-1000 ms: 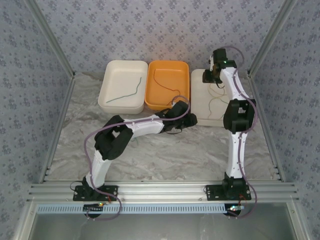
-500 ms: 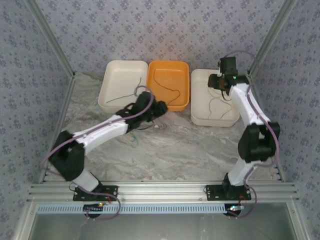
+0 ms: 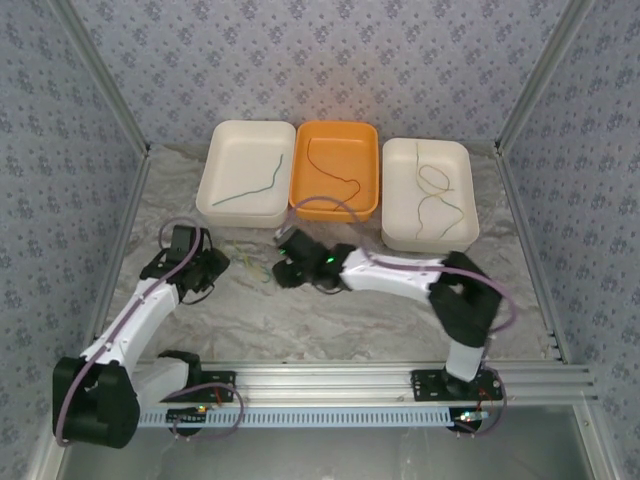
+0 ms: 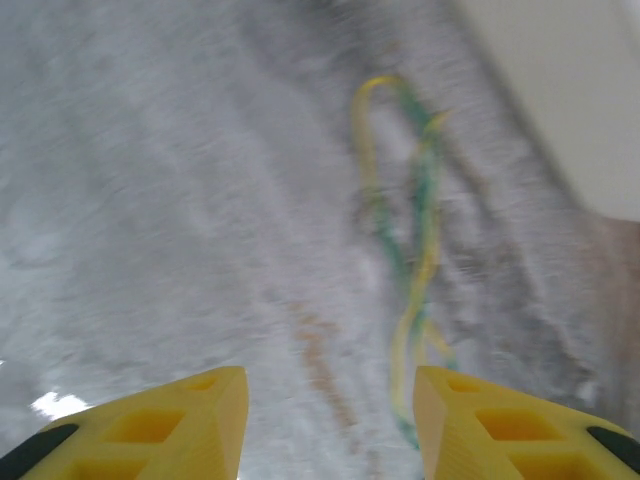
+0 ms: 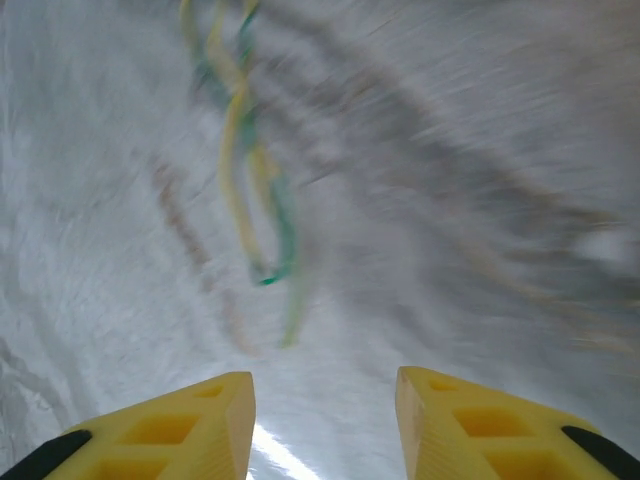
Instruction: Untangle the cables
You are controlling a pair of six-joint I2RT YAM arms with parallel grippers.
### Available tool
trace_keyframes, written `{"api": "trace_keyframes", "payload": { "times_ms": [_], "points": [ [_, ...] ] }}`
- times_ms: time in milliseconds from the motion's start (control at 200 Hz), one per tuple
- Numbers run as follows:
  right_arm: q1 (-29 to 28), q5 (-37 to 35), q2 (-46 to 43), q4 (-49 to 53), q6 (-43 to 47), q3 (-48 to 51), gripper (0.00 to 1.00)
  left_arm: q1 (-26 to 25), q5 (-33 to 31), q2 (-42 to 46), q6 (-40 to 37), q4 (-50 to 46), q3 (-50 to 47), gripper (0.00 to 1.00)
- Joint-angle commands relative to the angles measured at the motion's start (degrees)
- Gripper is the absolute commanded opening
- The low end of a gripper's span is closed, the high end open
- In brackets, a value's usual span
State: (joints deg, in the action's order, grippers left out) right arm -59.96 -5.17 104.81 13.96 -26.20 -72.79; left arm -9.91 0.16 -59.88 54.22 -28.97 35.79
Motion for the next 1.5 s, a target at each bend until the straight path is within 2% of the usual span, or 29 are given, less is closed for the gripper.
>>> {"api": "trace_keyframes", "payload": {
  "times_ms": [0, 110, 210, 460, 749, 899, 984, 1144, 1179, 1249, 1499],
  "points": [
    [-2.0, -1.7, 6.6, 2.8, 1.3, -6.8, 0.42, 0.9, 5.0, 2.2, -2.4, -1.4, -1.2, 0.48],
    [-1.9, 0.6, 12.6, 5.1, 3.5, -10.7, 0.41, 1.0, 5.3, 4.1, -2.0, -1.4, -2.2, 0.48],
    [-1.8, -2.3, 15.4, 8.0, 4.1, -13.5, 0.39, 1.2, 5.0, 6.1, -2.3, -2.4, -2.2, 0.48],
    [-1.3, -6.0, 14.6, 9.6, 6.0, -12.6, 0.38, 1.2, 5.6, 8.5, -2.2, -3.2, -1.5, 0.47],
    [-0.3, -3.8, 18.3, 8.4, 6.3, -14.8, 0.35, 1.2, 8.6, 11.9, -1.9, -3.3, -0.6, 0.48],
    [0.1, -3.4, 19.3, 8.7, 6.1, -16.3, 0.33, 1.2, 11.5, 13.1, -2.4, -6.2, 0.5, 0.49],
    [0.0, -3.3, 20.1, 9.0, 6.2, -17.2, 0.3, 1.2, 11.8, 14.0, -3.0, -8.5, 0.6, 0.48],
    [-0.5, -3.2, 20.9, 9.1, 6.0, -17.1, 0.18, 1.2, 11.7, 17.5, -2.2, -9.3, 0.0, 0.49],
    [-0.6, -3.3, 20.6, 8.9, 6.0, -16.8, 0.14, 1.2, 11.6, 17.8, -2.1, -9.5, 0.1, 0.49],
    [-0.7, -3.8, 19.4, 8.3, 5.7, -15.6, 0.0, 1.2, 11.7, 17.8, -2.3, -9.5, 0.6, 0.49],
    [-0.7, -6.2, 3.7, 0.3, 4.3, -2.6, 0.0, 1.2, 13.4, 18.7, -1.8, -10.2, 1.7, 0.52]
  ]
}}
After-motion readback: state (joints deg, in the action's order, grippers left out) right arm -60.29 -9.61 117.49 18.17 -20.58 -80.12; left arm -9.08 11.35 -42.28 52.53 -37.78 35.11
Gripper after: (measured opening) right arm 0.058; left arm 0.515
